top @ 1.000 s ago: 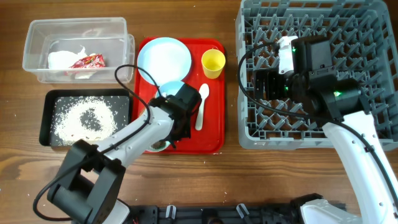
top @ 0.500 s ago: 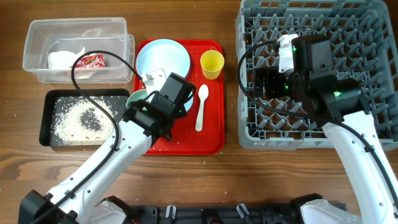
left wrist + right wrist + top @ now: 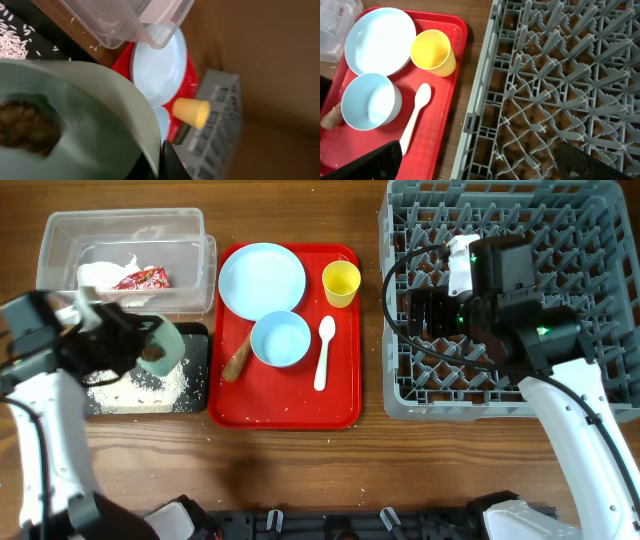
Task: Sort waste into correct bins and load items into the dishwasher rack
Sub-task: 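Tip the green bowl over the black tray, return it to red tray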
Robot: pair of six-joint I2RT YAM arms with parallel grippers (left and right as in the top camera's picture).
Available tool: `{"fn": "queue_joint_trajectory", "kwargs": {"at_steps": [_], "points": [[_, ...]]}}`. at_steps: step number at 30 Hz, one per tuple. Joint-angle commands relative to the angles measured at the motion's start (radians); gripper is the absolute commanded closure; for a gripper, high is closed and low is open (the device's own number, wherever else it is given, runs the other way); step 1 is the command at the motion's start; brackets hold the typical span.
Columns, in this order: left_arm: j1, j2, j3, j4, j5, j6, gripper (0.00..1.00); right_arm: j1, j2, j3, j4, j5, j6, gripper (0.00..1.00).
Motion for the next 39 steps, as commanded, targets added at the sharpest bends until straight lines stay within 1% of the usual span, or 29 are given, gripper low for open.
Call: {"fn": "queue_joint_trajectory", "kwargs": {"at_steps": [1, 2, 4, 5, 7, 10, 12, 13, 14, 15, 16, 17, 18, 19, 20, 21, 22, 23, 25, 26, 27, 29, 33, 36, 37, 38, 39], "points": [[0.169, 0.15, 0.013, 0.01, 0.422, 0.054, 0.96, 0.005, 0.013, 0.023, -0.001, -0.013, 0.011, 0.0], [0.196, 0.227, 0.013, 0.035, 0.526, 0.054, 0.96, 0.005, 0.013, 0.023, -0.002, -0.013, 0.012, 0.0], [0.207, 0.344, 0.013, 0.087, 0.696, 0.051, 0.96, 0.005, 0.013, 0.023, -0.002, -0.013, 0.011, 0.0], [0.206, 0.389, 0.013, 0.104, 0.734, 0.031, 0.96, 0.005, 0.013, 0.023, -0.003, -0.013, 0.012, 0.0], [0.206, 0.427, 0.013, 0.104, 0.733, 0.021, 0.96, 0.005, 0.013, 0.023, -0.005, -0.013, 0.011, 0.0], [0.206, 0.425, 0.014, 0.108, 0.733, -0.007, 0.96, 0.005, 0.013, 0.023, -0.004, -0.013, 0.012, 0.0], [0.196, 0.41, 0.022, 0.105, 0.733, -0.008, 0.96, 0.005, 0.013, 0.023, -0.005, -0.014, 0.012, 0.0], [0.171, 0.375, 0.029, 0.105, 0.733, 0.016, 0.96, 0.005, 0.013, 0.023, -0.005, -0.014, 0.011, 0.0], [0.143, 0.333, 0.034, 0.105, 0.695, 0.021, 0.96, 0.005, 0.013, 0.023, -0.005, -0.014, 0.011, 0.0], [0.105, 0.275, 0.034, 0.103, 0.613, 0.021, 0.96, 0.005, 0.013, 0.023, -0.005, -0.014, 0.011, 0.0], [0.046, 0.196, 0.034, 0.095, 0.479, 0.021, 0.96, 0.005, 0.013, 0.023, -0.005, -0.014, 0.011, 0.0], [-0.027, 0.121, 0.034, 0.071, 0.329, 0.021, 0.96, 0.005, 0.013, 0.023, -0.005, -0.014, 0.011, 0.0], [-0.124, 0.053, 0.034, 0.014, 0.15, 0.043, 0.96, 0.005, 0.013, 0.023, -0.005, -0.014, 0.011, 0.0], [-0.192, 0.02, 0.034, -0.026, 0.024, 0.061, 0.96, 0.005, 0.013, 0.023, -0.004, -0.014, 0.011, 0.0], [-0.312, -0.018, 0.034, -0.095, -0.212, 0.074, 0.96, 0.005, 0.013, 0.023, -0.003, -0.014, 0.011, 0.0], [-0.394, -0.028, 0.034, -0.127, -0.33, 0.074, 0.96, 0.005, 0.013, 0.023, -0.001, -0.013, 0.011, 0.0], [-0.518, -0.026, 0.034, -0.161, -0.463, 0.074, 0.96, 0.005, 0.013, 0.023, 0.004, -0.014, 0.011, 0.0], [-0.642, -0.012, 0.032, -0.18, -0.562, 0.074, 0.96, 0.005, 0.013, 0.023, 0.01, -0.014, 0.011, 0.0], [-0.793, 0.016, 0.032, -0.198, -0.69, 0.069, 0.96, 0.005, 0.013, 0.023, 0.016, -0.013, 0.01, 0.0], [-0.867, 0.037, 0.032, -0.202, -0.74, 0.058, 0.96, 0.005, 0.013, 0.023, 0.018, -0.014, 0.011, 0.0], [-0.919, 0.056, 0.032, -0.202, -0.76, 0.058, 0.96, 0.005, 0.013, 0.023, 0.019, -0.014, 0.011, 0.0], [-0.997, 0.108, 0.032, -0.201, -0.793, 0.048, 0.96, 0.005, 0.013, 0.023, 0.019, -0.024, 0.011, 0.0], [-1.069, 0.224, 0.032, -0.176, -0.805, 0.043, 0.96, 0.005, 0.013, 0.023, 0.034, -0.066, 0.011, 0.0], [-1.093, 0.246, 0.032, -0.167, -0.804, 0.043, 0.95, 0.005, 0.013, 0.023, 0.037, -0.071, 0.011, 0.0], [-1.099, 0.246, 0.032, -0.163, -0.801, 0.043, 0.88, 0.005, 0.013, 0.023, 0.04, -0.085, 0.011, 0.0], [-1.101, 0.246, 0.032, -0.161, -0.797, 0.042, 0.75, 0.005, 0.013, 0.023, 0.045, -0.1, 0.011, 0.0], [-1.101, 0.245, 0.033, -0.16, -0.789, 0.039, 0.65, 0.005, 0.013, 0.023, 0.054, -0.111, 0.011, 0.0]]}}
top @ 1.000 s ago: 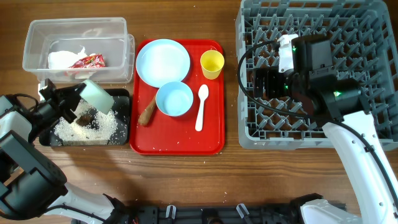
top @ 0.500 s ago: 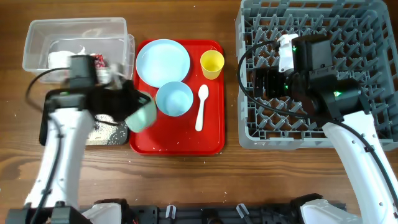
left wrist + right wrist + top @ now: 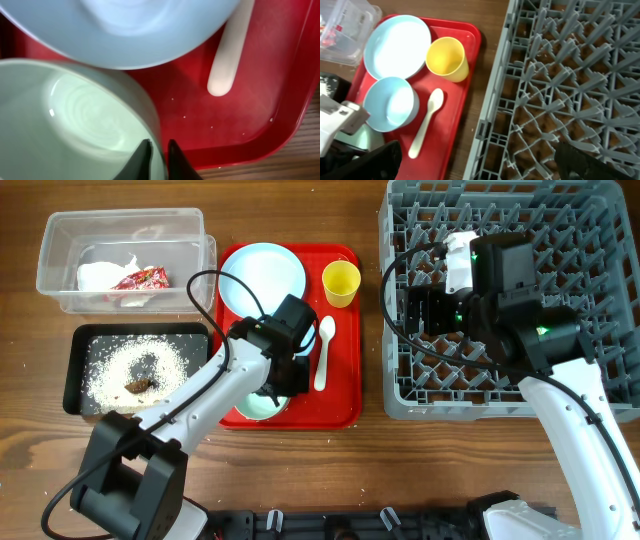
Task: Sort waste into correct bins and load items into the dishwasher rack
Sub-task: 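Tip the green bowl over the black tray, return it to red tray, then grasp the brown carrot scrap with left gripper, drop onto black tray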
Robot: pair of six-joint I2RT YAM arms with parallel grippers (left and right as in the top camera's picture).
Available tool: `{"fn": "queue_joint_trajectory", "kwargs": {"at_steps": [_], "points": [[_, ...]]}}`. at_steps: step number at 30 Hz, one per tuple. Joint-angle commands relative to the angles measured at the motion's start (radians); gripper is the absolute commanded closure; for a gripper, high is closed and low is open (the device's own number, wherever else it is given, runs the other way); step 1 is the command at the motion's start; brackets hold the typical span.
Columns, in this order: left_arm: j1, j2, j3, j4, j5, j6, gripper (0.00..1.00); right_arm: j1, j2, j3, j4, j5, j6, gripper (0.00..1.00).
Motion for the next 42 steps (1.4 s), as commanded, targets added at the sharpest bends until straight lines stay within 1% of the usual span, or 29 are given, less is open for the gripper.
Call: {"fn": "queue_joint_trajectory", "kwargs": {"at_steps": [1, 4, 5, 6, 7, 9, 11, 13, 17, 20, 21, 23, 28, 29, 30, 32, 34, 40, 41, 42], "points": [[-0.007, 0.0, 0.012, 0.004, 0.002, -0.004, 0.63, 0.005, 0.013, 0.023, 0.033, -0.05, 0.011, 0.0], [-0.006, -0.029, 0.122, -0.027, -0.016, -0.002, 0.57, 0.005, 0.013, 0.023, 0.047, -0.056, 0.011, 0.0], [-0.003, -0.043, 0.171, -0.051, -0.05, 0.002, 0.48, 0.005, 0.013, 0.023, 0.047, -0.055, 0.011, 0.0], [0.008, -0.058, 0.211, -0.077, -0.086, 0.005, 0.43, 0.005, 0.013, 0.023, 0.047, -0.055, 0.011, 0.0], [0.026, -0.07, 0.239, -0.097, -0.101, 0.019, 0.43, 0.005, 0.013, 0.023, 0.045, -0.055, 0.011, 0.0], [0.06, -0.097, 0.257, -0.098, -0.1, 0.089, 0.43, 0.005, 0.013, 0.023, 0.045, -0.055, 0.011, 0.0], [0.113, -0.116, 0.257, -0.102, -0.1, 0.171, 0.37, 0.005, 0.013, 0.023, 0.045, -0.054, -0.001, 0.0], [0.179, -0.116, 0.257, -0.124, -0.101, 0.244, 0.35, 0.005, 0.013, 0.023, 0.045, -0.054, 0.0, 0.0], [0.31, -0.111, 0.253, -0.123, -0.103, 0.346, 0.36, 0.005, 0.013, 0.023, 0.044, -0.054, 0.0, 0.0], [0.369, -0.058, 0.251, -0.122, -0.1, 0.426, 0.35, 0.005, 0.013, 0.023, 0.042, -0.054, 0.0, 0.0], [0.375, -0.026, 0.251, -0.122, -0.1, 0.427, 0.37, 0.005, 0.013, 0.023, 0.042, -0.054, 0.0, 0.0], [0.375, 0.022, 0.251, -0.121, -0.099, 0.426, 0.39, 0.005, 0.013, 0.023, 0.039, -0.054, 0.0, 0.0], [0.375, 0.159, 0.251, -0.114, -0.099, 0.426, 0.38, 0.005, 0.013, 0.022, 0.033, -0.054, 0.0, 0.0], [0.375, 0.182, 0.251, -0.114, -0.091, 0.419, 0.38, 0.005, 0.013, 0.022, 0.032, -0.054, 0.0, 0.01], [0.375, 0.199, 0.251, -0.111, -0.047, 0.419, 0.37, 0.005, 0.013, 0.022, 0.033, -0.054, 0.0, 0.0], [0.375, 0.221, 0.249, -0.107, 0.008, 0.419, 0.35, 0.005, 0.013, 0.022, 0.034, -0.054, 0.0, 0.0], [0.375, 0.244, 0.238, -0.103, 0.01, 0.42, 0.34, 0.005, 0.013, 0.021, 0.033, -0.054, 0.0, 0.0], [0.375, 0.257, 0.132, 0.022, 0.01, 0.419, 0.34, 0.005, 0.014, 0.021, 0.034, -0.054, 0.001, 0.0], [0.375, 0.257, 0.12, 0.042, 0.009, 0.419, 0.34, 0.005, 0.014, 0.021, 0.033, -0.054, 0.0, 0.0], [0.375, 0.257, 0.106, 0.064, 0.007, 0.419, 0.39, 0.005, 0.017, 0.021, 0.033, -0.054, 0.001, 0.0]]}}
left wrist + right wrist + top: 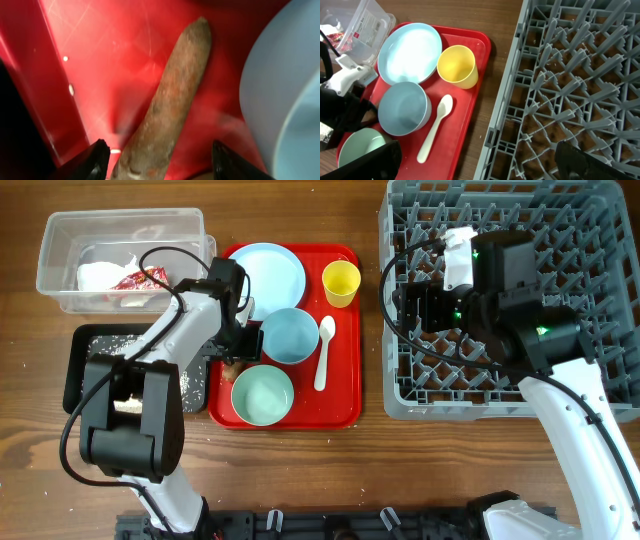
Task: Sort waste into correct bins and load items into the dishwasher rack
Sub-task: 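Grasp the brown carrot scrap with left gripper, drop onto black tray, then grasp the light blue bowl with right gripper, place it in the rack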
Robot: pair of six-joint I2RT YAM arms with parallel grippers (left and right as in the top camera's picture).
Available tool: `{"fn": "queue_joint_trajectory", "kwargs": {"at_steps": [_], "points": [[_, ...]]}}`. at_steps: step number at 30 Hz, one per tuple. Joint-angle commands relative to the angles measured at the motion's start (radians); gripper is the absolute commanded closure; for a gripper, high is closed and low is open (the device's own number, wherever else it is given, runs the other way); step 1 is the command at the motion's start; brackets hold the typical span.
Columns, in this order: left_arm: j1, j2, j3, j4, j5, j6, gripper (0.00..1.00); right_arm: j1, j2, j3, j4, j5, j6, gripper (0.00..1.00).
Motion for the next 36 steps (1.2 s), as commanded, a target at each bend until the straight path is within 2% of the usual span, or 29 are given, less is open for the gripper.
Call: {"fn": "queue_joint_trajectory", "kwargs": {"at_steps": [1, 2, 4, 5, 7, 10, 12, 14, 16, 17, 19, 22, 24, 25, 27, 29, 31, 32, 34, 36], "points": [[0.005, 0.011, -0.043, 0.053, 0.011, 0.012, 0.48, 0.005, 0.019, 0.021, -0.002, -0.017, 0.0, 0.0], [0.005, 0.011, -0.058, 0.074, 0.011, 0.012, 0.64, 0.005, 0.019, 0.021, -0.002, -0.017, 0.001, 0.0], [0.005, 0.011, -0.085, 0.102, -0.014, 0.013, 0.88, 0.005, 0.02, 0.021, 0.0, -0.017, 0.001, 0.0], [0.005, 0.01, -0.08, 0.093, -0.023, 0.012, 0.96, 0.005, 0.021, 0.021, 0.001, -0.016, 0.0, 0.0], [0.006, -0.005, 0.02, -0.009, -0.023, -0.01, 0.96, 0.005, 0.024, 0.021, 0.003, -0.017, 0.0, 0.0], [0.038, -0.051, 0.27, -0.201, -0.024, -0.126, 0.96, 0.005, 0.024, 0.021, 0.004, -0.017, 0.0, 0.0], [0.078, -0.109, 0.332, -0.247, -0.027, -0.211, 0.96, 0.005, 0.024, 0.021, 0.007, -0.017, 0.0, 0.0], [0.158, -0.186, 0.332, -0.279, -0.108, -0.373, 0.96, 0.005, 0.024, 0.021, 0.008, -0.017, 0.0, 0.0], [0.283, -0.218, 0.332, -0.368, -0.233, -0.632, 0.96, 0.005, 0.024, 0.021, 0.008, -0.017, 0.0, 0.0], [0.38, -0.217, 0.293, -0.385, -0.248, -0.787, 0.96, 0.005, 0.026, 0.021, 0.007, -0.017, 0.002, 0.0], [0.462, -0.217, 0.186, -0.312, -0.264, -0.907, 0.96, 0.005, 0.026, 0.021, 0.007, -0.017, 0.001, 0.0], [0.553, -0.217, -0.006, -0.103, -0.261, -0.972, 0.96, 0.005, 0.026, 0.021, 0.008, -0.018, 0.004, 0.0], [0.579, -0.217, -0.092, 0.004, -0.257, -0.987, 0.89, 0.005, 0.027, 0.021, 0.008, -0.019, 0.005, 0.0], [0.583, -0.217, -0.131, 0.063, -0.258, -0.987, 0.81, 0.005, 0.027, 0.021, 0.01, -0.037, 0.005, 0.0], [0.583, -0.217, -0.168, 0.132, -0.236, -0.983, 0.53, 0.005, 0.033, 0.021, 0.018, -0.085, 0.004, 0.0], [0.583, -0.224, -0.158, 0.145, -0.187, -0.929, 0.31, 0.005, 0.053, 0.021, 0.029, -0.107, 0.005, 0.0], [0.583, -0.253, -0.106, 0.119, -0.126, -0.772, 0.23, 0.005, 0.072, 0.021, 0.045, -0.145, 0.003, 0.0], [0.583, -0.276, -0.071, 0.084, -0.107, -0.745, 0.18, 0.005, 0.079, 0.021, 0.053, -0.163, 0.003, 0.0], [0.575, -0.353, 0.014, 0.005, -0.053, -0.698, 0.16, 0.008, 0.089, 0.021, 0.069, -0.192, 0.003, 0.01], [0.534, -0.455, 0.073, -0.007, 0.114, -0.568, 0.17, 0.036, 0.094, 0.021, 0.087, -0.212, 0.008, 0.03]]}}
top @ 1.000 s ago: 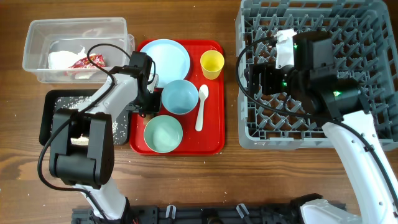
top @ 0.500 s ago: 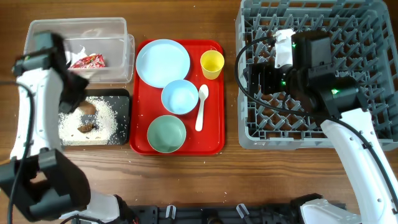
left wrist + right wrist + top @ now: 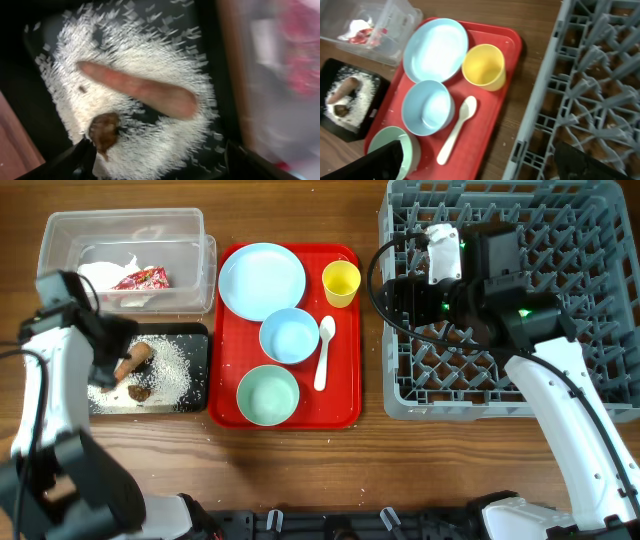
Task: Sort waste into correct bins and load items into the dishwasher rack
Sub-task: 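Grasp the light blue bowl with right gripper, place it in the rack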
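Observation:
A brown sausage-like scrap (image 3: 140, 92) lies on the rice in the black tray (image 3: 196, 336), next to a dark brown lump (image 3: 105, 131). My left gripper (image 3: 108, 366) hangs open just above them, holding nothing. The red tray (image 3: 340, 405) carries a light blue plate (image 3: 262, 280), a yellow cup (image 3: 341, 283), a blue bowl (image 3: 289, 337), a white spoon (image 3: 323, 352) and a green bowl (image 3: 267, 394). My right gripper (image 3: 480, 170) is open and empty over the left edge of the grey dishwasher rack (image 3: 500, 310).
A clear plastic bin (image 3: 60, 240) at the back left holds a red wrapper (image 3: 141, 277) and white paper. Bare wooden table runs along the front edge and in the narrow strip between the red tray and the rack.
The sausage scrap has gone from the red tray to the rice in the black tray, and my open left gripper has moved there with it. My right gripper has shifted slightly left.
My left gripper first held the green bowl tipped over the black tray with a brown lump inside. Then the bowl stood on the red tray's front and the lump lay on the rice. Then the gripper was open around the sausage scrap, which now lies in the black tray.

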Robot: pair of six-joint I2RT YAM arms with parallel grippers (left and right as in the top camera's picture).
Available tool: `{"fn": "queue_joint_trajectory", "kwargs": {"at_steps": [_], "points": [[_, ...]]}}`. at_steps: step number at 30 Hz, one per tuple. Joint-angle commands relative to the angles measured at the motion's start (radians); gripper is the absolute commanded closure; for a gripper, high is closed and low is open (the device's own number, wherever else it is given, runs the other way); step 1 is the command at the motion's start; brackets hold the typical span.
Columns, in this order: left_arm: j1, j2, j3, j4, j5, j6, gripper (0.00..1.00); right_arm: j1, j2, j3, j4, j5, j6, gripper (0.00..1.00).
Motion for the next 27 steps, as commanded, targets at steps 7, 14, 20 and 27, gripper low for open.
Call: {"fn": "queue_joint_trajectory", "kwargs": {"at_steps": [7, 14, 20, 27], "points": [[-0.267, -0.324, 0.103, -0.008, 0.189, 0.33, 0.0, 0.274, 0.219, 0.021, 0.117, 0.047, 0.229, 0.27], [-0.267, -0.315, 0.103, -0.032, 0.189, 0.33, 0.0, 0.395, 0.491, 0.021, 0.149, 0.132, 0.486, 0.44], [-0.267, -0.315, 0.103, -0.032, 0.189, 0.33, 0.0, 0.395, 0.57, 0.021, 0.198, 0.131, 0.58, 0.69], [-0.267, -0.315, 0.103, -0.032, 0.189, 0.329, 0.0, 0.395, 0.597, 0.022, 0.245, 0.143, 0.61, 0.94]]}}
